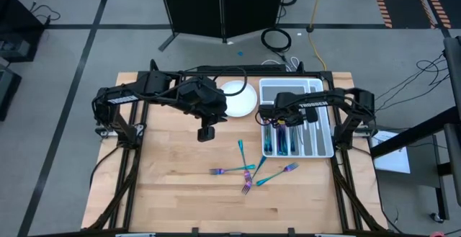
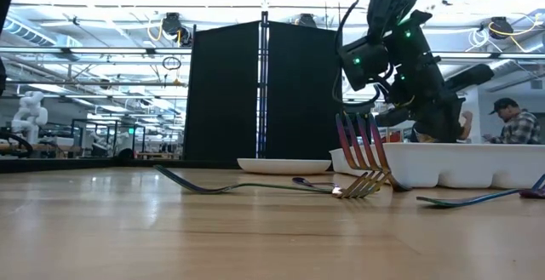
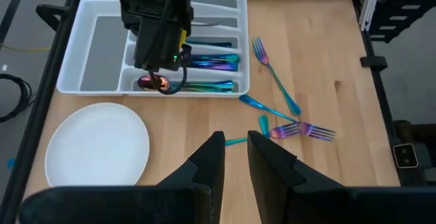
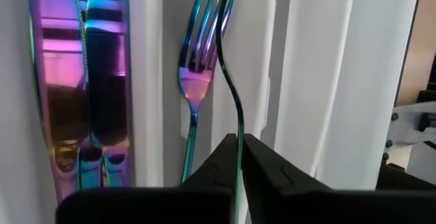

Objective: Sort silverware
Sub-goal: Adjust the purple fork on the white silverware tray, then put the purple fork into the white silverware tray

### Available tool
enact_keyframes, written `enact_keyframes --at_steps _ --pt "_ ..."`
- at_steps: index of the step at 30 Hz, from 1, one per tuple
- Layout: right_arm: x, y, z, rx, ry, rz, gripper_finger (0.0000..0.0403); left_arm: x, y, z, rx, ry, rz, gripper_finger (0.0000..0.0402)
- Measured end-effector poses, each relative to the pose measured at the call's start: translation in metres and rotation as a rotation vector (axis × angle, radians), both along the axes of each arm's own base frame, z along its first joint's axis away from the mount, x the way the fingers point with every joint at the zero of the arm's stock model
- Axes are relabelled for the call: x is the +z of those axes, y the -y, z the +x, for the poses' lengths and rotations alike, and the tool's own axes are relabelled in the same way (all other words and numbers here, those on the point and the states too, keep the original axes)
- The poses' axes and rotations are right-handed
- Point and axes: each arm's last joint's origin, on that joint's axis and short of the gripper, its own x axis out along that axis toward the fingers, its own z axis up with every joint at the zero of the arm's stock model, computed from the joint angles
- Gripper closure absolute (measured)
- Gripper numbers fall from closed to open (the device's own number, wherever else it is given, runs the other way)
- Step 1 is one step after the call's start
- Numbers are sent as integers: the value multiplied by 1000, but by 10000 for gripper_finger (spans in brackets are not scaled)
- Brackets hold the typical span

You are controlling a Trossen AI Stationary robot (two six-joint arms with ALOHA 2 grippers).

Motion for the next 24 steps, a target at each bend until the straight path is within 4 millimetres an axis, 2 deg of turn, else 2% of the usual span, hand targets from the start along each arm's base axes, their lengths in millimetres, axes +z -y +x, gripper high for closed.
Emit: enact_keyframes --at_steps 4,10,16,20,24 --pt "0 -5 1 16 -1 -5 371 0 0 0 0 0 0 336" --pt "1 -9 2 28 -10 -28 303 0 0 0 0 0 0 336" --pt "6 -11 -2 -11 -59 28 257 0 0 0 0 0 -1 336" --pt "31 -14 4 54 -70 21 250 -1 0 -1 12 -9 -12 336" --pt "70 -25 14 252 10 -27 253 -5 0 -5 57 -72 -47 336"
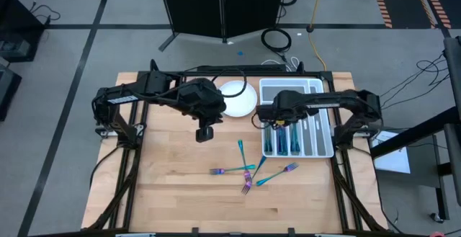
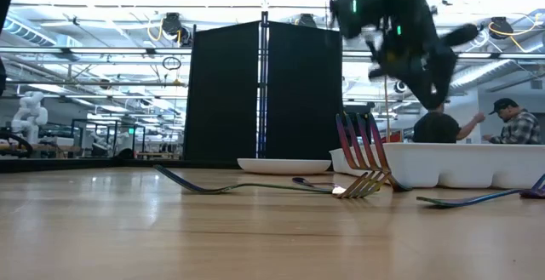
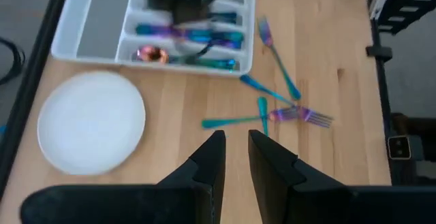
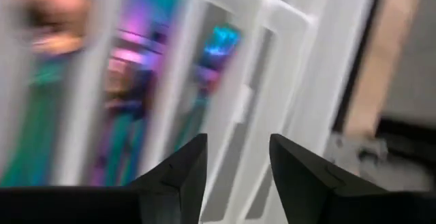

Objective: Sort silverware
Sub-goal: Put the purple fork into the white silverware tray

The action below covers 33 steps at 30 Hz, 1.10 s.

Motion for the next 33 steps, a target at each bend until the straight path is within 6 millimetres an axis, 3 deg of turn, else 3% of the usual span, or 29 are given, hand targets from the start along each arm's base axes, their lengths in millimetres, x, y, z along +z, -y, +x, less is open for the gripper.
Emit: enact_keyframes --at_steps 7,12,16,20,23,26,31,33 --pt "44 -53 -9 318 243 14 252 -31 14 -4 71 -184 -13 336" --pt "67 -96 -31 504 389 37 252 -53 25 -5 220 -143 -42 336" --pt "79 -122 -48 646 472 66 252 -80 33 26 221 31 -238 336" --pt "86 -136 -66 703 502 90 252 -116 41 74 271 176 -495 336" --pt "91 -143 -78 710 528 93 252 -154 43 101 302 132 -500 336" --pt "95 -148 -89 716 546 85 252 -180 45 119 285 81 -468 336" --pt "98 -153 -101 728 548 88 252 -223 54 139 282 -22 -485 334" --pt "99 -153 -103 726 544 86 252 -231 58 143 280 -39 -482 324"
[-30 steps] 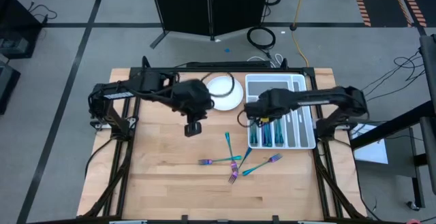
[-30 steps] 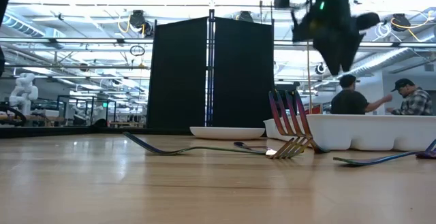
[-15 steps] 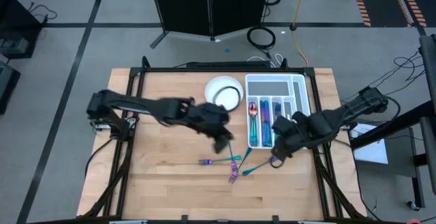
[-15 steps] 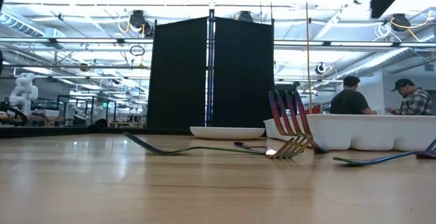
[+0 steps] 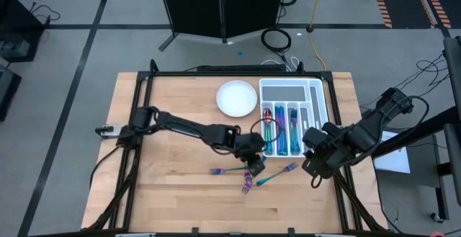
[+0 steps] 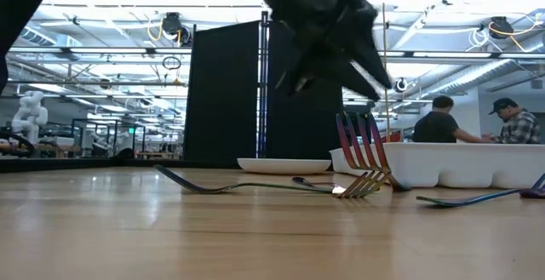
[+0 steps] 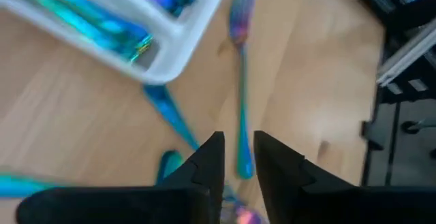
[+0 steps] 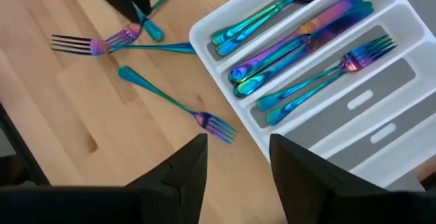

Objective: Sort silverware
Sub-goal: Put the purple fork into the white silverware tray

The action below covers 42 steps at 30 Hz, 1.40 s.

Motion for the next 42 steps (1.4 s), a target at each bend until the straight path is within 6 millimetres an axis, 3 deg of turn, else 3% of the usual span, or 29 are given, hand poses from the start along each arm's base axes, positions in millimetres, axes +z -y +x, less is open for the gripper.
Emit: enact_keyframes --at_steps 10,15,19,30,37,42 --pt "0 -1 -1 4 -7 -6 252 -19 27 8 1 7 70 211" --pt "0 -1 -1 -35 0 7 252 -31 46 5 -25 11 211 183" --pt "0 -1 -1 -76 8 21 252 -34 55 3 -15 12 261 181" --pt "1 -6 5 -86 68 82 252 -75 75 2 -18 -75 264 181" --pt "1 -7 6 -109 83 101 252 -79 77 1 -2 -90 261 182" --pt "1 -7 6 -122 86 107 252 -80 76 0 3 -106 265 232"
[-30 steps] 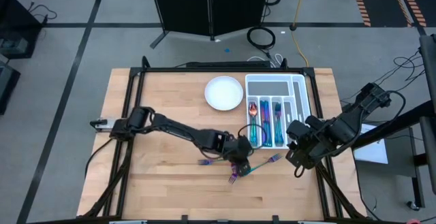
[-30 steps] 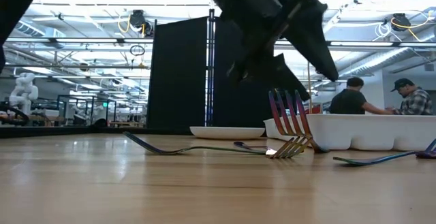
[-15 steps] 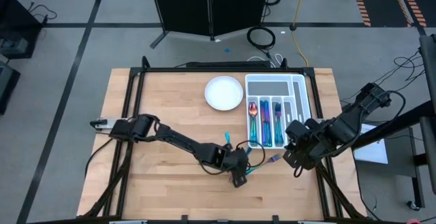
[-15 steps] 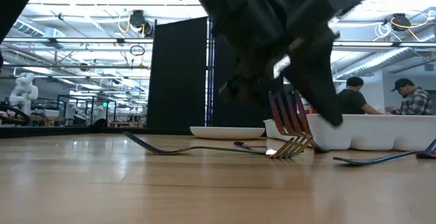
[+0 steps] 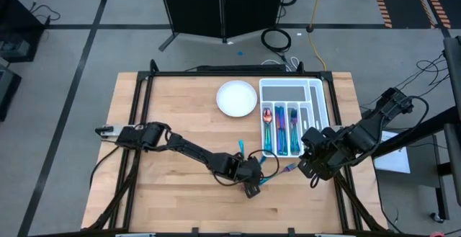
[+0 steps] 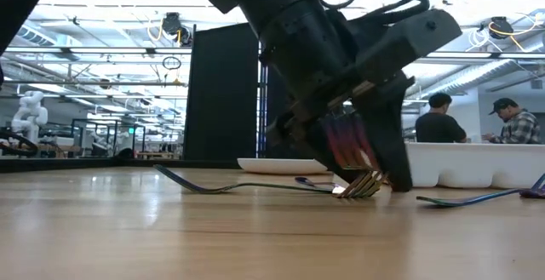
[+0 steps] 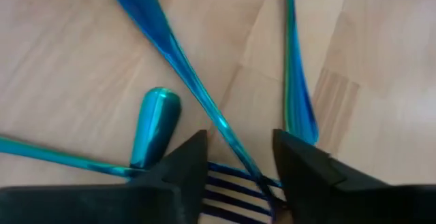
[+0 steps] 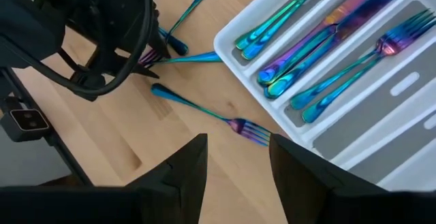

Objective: Sort silverware
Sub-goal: Put the purple fork into the white silverware tray

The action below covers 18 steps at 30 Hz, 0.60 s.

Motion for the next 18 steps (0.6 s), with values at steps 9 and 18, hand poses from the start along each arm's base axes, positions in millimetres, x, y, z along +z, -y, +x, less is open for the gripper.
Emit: enact_keyframes --at_steps 9,18 --pt "0 -1 0 -4 -16 26 252 3 -7 -2 -12 -38 4 389" --pt "0 -1 -1 24 -31 32 252 74 -37 -33 -397 -153 105 389"
